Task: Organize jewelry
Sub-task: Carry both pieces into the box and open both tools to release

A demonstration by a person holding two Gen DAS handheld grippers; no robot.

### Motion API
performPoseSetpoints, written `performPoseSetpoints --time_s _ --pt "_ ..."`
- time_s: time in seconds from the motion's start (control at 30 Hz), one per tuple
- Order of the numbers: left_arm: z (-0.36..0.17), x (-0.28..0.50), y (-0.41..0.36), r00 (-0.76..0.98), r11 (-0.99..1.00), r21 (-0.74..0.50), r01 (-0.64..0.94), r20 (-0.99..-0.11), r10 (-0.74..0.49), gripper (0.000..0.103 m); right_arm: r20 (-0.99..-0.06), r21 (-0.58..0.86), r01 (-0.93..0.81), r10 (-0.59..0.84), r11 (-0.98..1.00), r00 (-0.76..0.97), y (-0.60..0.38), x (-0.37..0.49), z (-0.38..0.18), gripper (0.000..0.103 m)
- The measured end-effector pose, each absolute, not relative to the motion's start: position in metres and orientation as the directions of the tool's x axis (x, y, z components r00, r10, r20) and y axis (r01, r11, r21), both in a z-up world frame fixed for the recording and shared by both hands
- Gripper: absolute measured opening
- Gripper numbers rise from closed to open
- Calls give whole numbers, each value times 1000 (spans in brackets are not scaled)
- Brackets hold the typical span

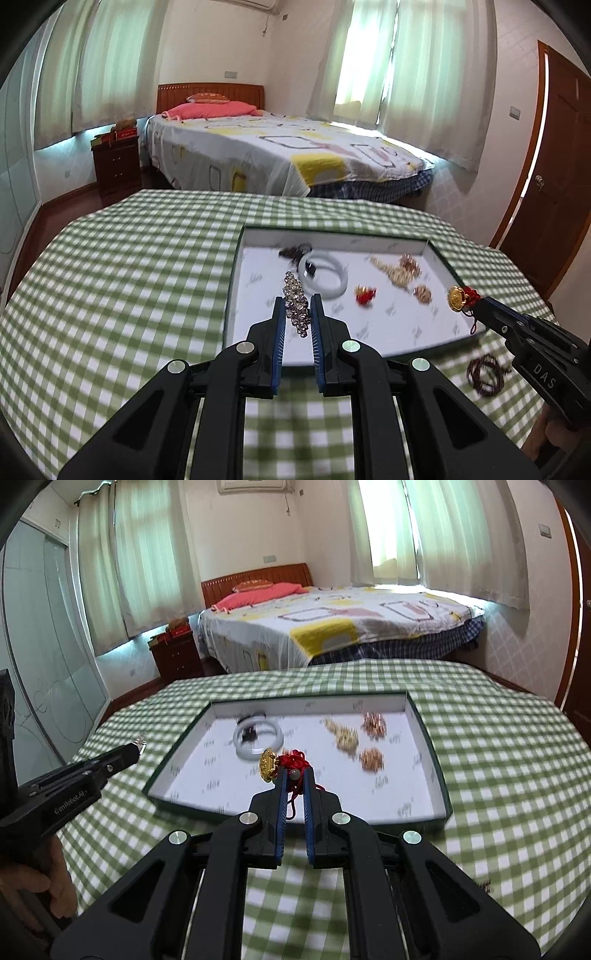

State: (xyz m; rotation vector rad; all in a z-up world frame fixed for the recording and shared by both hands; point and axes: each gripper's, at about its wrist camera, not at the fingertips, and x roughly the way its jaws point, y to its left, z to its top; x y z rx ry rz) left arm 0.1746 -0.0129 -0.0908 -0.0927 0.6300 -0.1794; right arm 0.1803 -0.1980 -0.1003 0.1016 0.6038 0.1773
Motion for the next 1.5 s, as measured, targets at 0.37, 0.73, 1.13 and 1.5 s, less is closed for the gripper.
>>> performPoseSetpoints --time_s 0.37,0.73,1.13,1.5 --pt "-95 221 -33 802 980 -128 151 -564 -197 14 -560 169 -107 185 980 807 -200 235 -112 9" --pt "-145 252 -38 728 986 -103 132 -665 -166 14 -675 153 -77 161 985 720 -197 270 -164 9" --pt "-165 268 -34 663 986 -119 114 -731 -165 14 -729 149 -72 159 986 666 -195 285 -175 9" --pt "-170 277 -37 632 985 -132 112 -756 -173 14 -745 145 -74 159 987 648 -195 289 -178 9"
